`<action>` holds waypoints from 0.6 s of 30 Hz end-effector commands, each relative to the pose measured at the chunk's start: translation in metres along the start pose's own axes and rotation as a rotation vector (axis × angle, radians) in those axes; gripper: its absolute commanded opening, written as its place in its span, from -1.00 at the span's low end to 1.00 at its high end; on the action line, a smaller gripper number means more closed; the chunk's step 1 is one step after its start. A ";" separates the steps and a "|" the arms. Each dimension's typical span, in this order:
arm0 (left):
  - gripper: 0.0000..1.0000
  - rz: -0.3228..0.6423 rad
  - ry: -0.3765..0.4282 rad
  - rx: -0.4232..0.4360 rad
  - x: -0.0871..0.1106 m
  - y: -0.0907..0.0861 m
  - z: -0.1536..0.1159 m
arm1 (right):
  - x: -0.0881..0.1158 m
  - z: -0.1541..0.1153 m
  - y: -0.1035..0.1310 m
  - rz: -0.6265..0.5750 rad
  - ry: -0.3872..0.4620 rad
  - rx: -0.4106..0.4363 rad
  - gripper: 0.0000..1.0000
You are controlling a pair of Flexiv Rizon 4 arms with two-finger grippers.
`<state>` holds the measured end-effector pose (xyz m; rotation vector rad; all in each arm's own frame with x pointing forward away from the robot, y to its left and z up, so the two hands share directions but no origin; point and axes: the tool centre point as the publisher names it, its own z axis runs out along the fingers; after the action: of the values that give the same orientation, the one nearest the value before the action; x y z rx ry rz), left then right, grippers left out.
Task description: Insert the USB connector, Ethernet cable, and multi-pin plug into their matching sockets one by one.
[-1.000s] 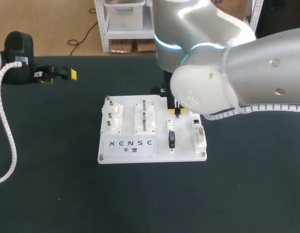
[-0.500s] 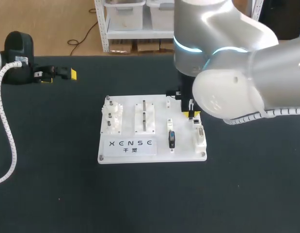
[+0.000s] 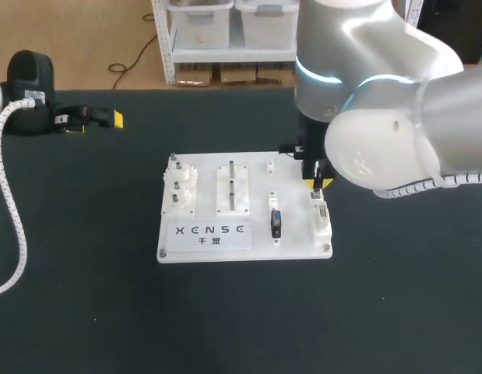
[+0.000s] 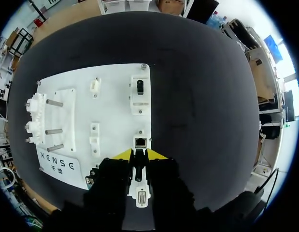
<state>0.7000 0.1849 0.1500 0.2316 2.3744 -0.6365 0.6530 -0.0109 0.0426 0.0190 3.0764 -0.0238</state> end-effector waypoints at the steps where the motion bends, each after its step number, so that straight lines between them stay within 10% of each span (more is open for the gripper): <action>1: 1.00 0.000 0.000 0.000 0.000 0.000 0.000 | -0.002 0.005 -0.004 0.000 0.007 -0.003 -1.00; 18: 1.00 0.000 0.000 0.000 0.000 0.000 0.000 | -0.011 0.010 -0.005 0.012 0.011 0.007 -1.00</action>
<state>0.7000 0.1849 0.1500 0.2315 2.3744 -0.6365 0.6613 -0.0180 0.0342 0.0386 3.0837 -0.0326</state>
